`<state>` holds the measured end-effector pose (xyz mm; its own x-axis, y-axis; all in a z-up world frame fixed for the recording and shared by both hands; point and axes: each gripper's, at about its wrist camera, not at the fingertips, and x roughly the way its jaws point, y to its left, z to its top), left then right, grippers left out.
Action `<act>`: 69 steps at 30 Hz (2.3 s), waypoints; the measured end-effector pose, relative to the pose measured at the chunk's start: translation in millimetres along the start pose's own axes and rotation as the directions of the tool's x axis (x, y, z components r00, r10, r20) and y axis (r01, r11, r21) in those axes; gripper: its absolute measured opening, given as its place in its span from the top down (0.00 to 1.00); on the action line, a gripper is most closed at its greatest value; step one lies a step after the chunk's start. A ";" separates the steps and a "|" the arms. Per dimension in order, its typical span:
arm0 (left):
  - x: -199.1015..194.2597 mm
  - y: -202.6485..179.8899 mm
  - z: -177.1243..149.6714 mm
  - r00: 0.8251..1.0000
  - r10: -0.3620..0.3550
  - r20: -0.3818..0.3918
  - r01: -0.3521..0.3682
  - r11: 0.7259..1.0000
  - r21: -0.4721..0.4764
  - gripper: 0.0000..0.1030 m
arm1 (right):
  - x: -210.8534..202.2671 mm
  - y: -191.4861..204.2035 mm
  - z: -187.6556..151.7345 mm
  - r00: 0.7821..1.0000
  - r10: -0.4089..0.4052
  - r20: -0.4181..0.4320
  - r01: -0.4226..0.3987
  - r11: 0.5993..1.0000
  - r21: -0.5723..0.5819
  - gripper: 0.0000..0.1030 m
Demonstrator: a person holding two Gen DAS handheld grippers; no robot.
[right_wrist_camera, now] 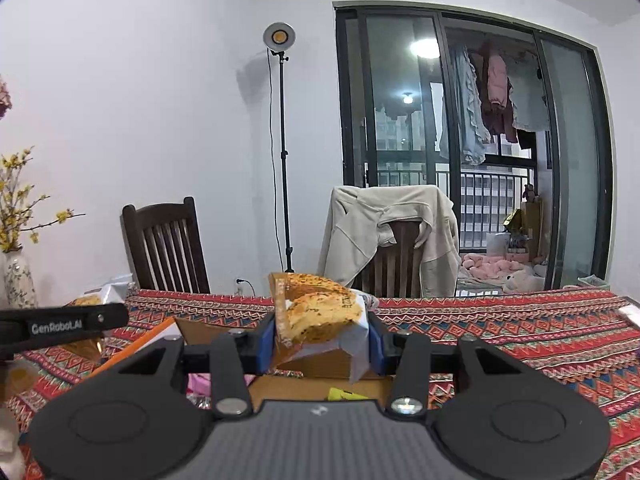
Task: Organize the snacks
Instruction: 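Carry both cookie packets over the box and open both grippers to drop them, then move both open grippers back from the box to the snack pile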
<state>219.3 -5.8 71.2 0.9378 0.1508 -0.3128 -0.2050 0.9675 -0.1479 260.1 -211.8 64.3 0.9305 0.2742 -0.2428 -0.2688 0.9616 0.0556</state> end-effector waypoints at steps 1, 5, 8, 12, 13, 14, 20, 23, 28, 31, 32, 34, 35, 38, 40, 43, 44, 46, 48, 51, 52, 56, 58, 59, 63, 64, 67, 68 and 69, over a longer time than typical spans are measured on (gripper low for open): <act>6.1 0.7 -0.2 1.000 0.006 0.001 -0.006 1.000 -0.006 0.58 | 7.2 0.3 -2.5 1.000 -0.002 -0.006 0.002 1.000 0.005 0.57; 22.4 3.1 -13.3 1.000 0.005 -0.021 -0.005 1.000 0.011 0.58 | 22.7 -1.0 -20.7 1.000 -0.001 -0.014 0.001 1.000 -0.012 0.57; 29.6 3.8 -21.1 0.999 0.005 -0.047 -0.004 0.999 0.033 0.58 | 31.7 -3.2 -27.6 0.998 -0.014 -0.054 0.012 0.999 -0.030 0.57; 33.3 6.0 -28.4 0.998 0.003 -0.070 0.001 0.999 0.044 0.58 | 35.6 -0.7 -31.9 0.997 -0.010 -0.075 0.007 0.999 -0.038 0.57; 33.8 6.6 -30.1 0.997 0.000 -0.075 0.003 0.999 0.043 0.58 | 36.3 0.0 -34.3 0.997 -0.010 -0.079 0.007 0.999 -0.039 0.57; 34.4 6.7 -31.2 0.997 -0.002 -0.081 0.005 0.999 0.043 0.58 | 36.9 0.4 -35.3 0.996 -0.011 -0.083 0.008 0.999 -0.040 0.57; 34.7 8.5 -33.8 0.995 -0.029 -0.099 0.032 0.999 0.029 0.58 | 36.5 -1.1 -40.5 0.994 -0.005 -0.112 0.002 1.000 -0.028 0.56; 33.3 10.6 -34.0 0.994 -0.036 -0.098 0.037 0.999 0.008 0.43 | 36.5 -1.7 -41.7 0.993 -0.009 -0.118 0.006 1.000 -0.025 0.44; 25.2 18.6 -30.7 0.998 -0.045 -0.053 0.043 0.998 -0.046 0.00 | 36.7 -7.3 -42.0 0.992 -0.006 -0.123 0.008 1.000 0.013 0.00; 23.1 19.7 -28.3 0.998 -0.049 -0.046 0.047 0.997 -0.055 0.00 | 37.8 -8.9 -41.1 0.991 -0.018 -0.133 0.021 0.999 0.024 0.00; 23.0 20.0 -28.2 0.998 -0.049 -0.047 0.046 0.997 -0.057 0.00 | 37.6 -8.7 -41.4 0.991 -0.023 -0.134 0.026 0.999 0.024 0.00; 23.6 20.4 -27.7 0.998 -0.047 -0.049 0.044 0.997 -0.061 0.00 | 38.3 -8.7 -42.0 0.990 -0.018 -0.138 0.022 0.999 0.026 0.00; 24.0 20.7 -27.6 0.998 -0.046 -0.051 0.043 0.997 -0.063 0.00 | 38.5 -8.7 -42.4 0.990 -0.017 -0.141 0.021 0.999 0.027 0.00; 24.1 21.2 -27.7 0.998 -0.043 -0.054 0.039 0.997 -0.069 0.00 | 38.4 -8.3 -43.5 0.990 -0.016 -0.143 0.019 0.999 0.026 0.00; 24.0 21.6 -27.3 0.998 -0.044 -0.054 0.040 0.997 -0.072 0.00 | 37.7 -8.6 -43.6 0.990 -0.014 -0.142 0.018 0.999 0.028 0.00; 22.9 21.1 -26.8 0.997 -0.046 -0.054 0.042 0.997 -0.068 0.00 | 37.0 -8.8 -42.9 0.990 -0.013 -0.142 0.018 0.999 0.029 0.00; 22.4 20.9 -26.3 0.997 -0.048 -0.053 0.045 0.997 -0.067 0.00 | 36.5 -8.6 -42.7 0.990 -0.012 -0.143 0.017 0.999 0.029 0.00; 20.8 20.6 -24.3 0.997 -0.050 -0.052 0.047 0.997 -0.066 0.00 | 34.9 -8.3 -41.4 0.989 -0.007 -0.145 0.011 1.000 0.028 0.00; 17.5 21.3 -21.9 0.997 -0.057 -0.046 0.054 0.996 -0.072 0.00 | 32.3 -7.8 -39.4 0.990 -0.002 -0.141 0.006 1.000 0.027 0.00; 10.6 21.8 -17.9 0.998 -0.062 -0.025 0.060 0.995 -0.078 0.00 | 28.7 -5.7 -36.5 0.992 -0.002 -0.128 0.004 1.000 0.016 0.00; 9.0 21.1 -16.9 0.998 -0.059 -0.020 0.058 0.996 -0.074 0.00 | 28.1 -4.6 -36.1 0.992 -0.006 -0.127 0.007 1.000 0.008 0.00; 0.8 17.4 -10.4 0.999 -0.051 -0.010 0.050 0.996 -0.069 0.00 | 21.4 -0.7 -30.7 0.993 -0.016 -0.115 0.015 1.000 -0.009 0.00; -4.5 16.0 -5.9 0.999 -0.054 -0.004 0.054 0.996 -0.071 0.00 | 16.6 0.6 -25.8 0.994 -0.013 -0.108 0.012 1.000 -0.010 0.00; -7.6 15.6 -3.6 0.999 -0.053 0.000 0.053 0.996 -0.070 0.00 | 12.8 1.3 -23.7 0.995 -0.010 -0.104 0.009 1.000 -0.011 0.00; -23.5 16.4 0.2 0.998 -0.065 0.011 0.066 0.995 -0.069 0.00 | -4.4 3.8 -20.1 0.996 -0.011 -0.094 0.009 1.000 -0.024 0.00; -27.4 16.9 -0.4 0.998 -0.068 0.013 0.068 0.996 -0.066 0.00 | -8.6 4.3 -20.0 0.996 -0.010 -0.093 0.007 1.000 -0.026 0.00; -41.2 20.1 -4.8 0.997 -0.072 0.009 0.072 0.996 -0.057 0.00 | -23.9 6.8 -22.0 0.995 -0.001 -0.099 -0.002 1.000 -0.027 0.00; -45.7 21.6 -6.5 0.997 -0.074 0.006 0.074 0.996 -0.054 0.00 | -30.2 8.5 -23.0 0.995 -0.003 -0.100 0.000 1.000 -0.030 0.00; -50.7 23.8 -8.5 0.997 -0.075 0.004 0.075 0.996 -0.053 0.00 | -35.5 10.1 -24.2 0.995 -0.007 -0.101 0.004 0.999 -0.032 0.00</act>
<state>164.6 7.9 75.6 0.9517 0.0792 -0.2968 -0.1489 0.9641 -0.2200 218.3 -212.2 50.0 0.9026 0.2645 -0.3397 -0.2728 0.9618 0.0239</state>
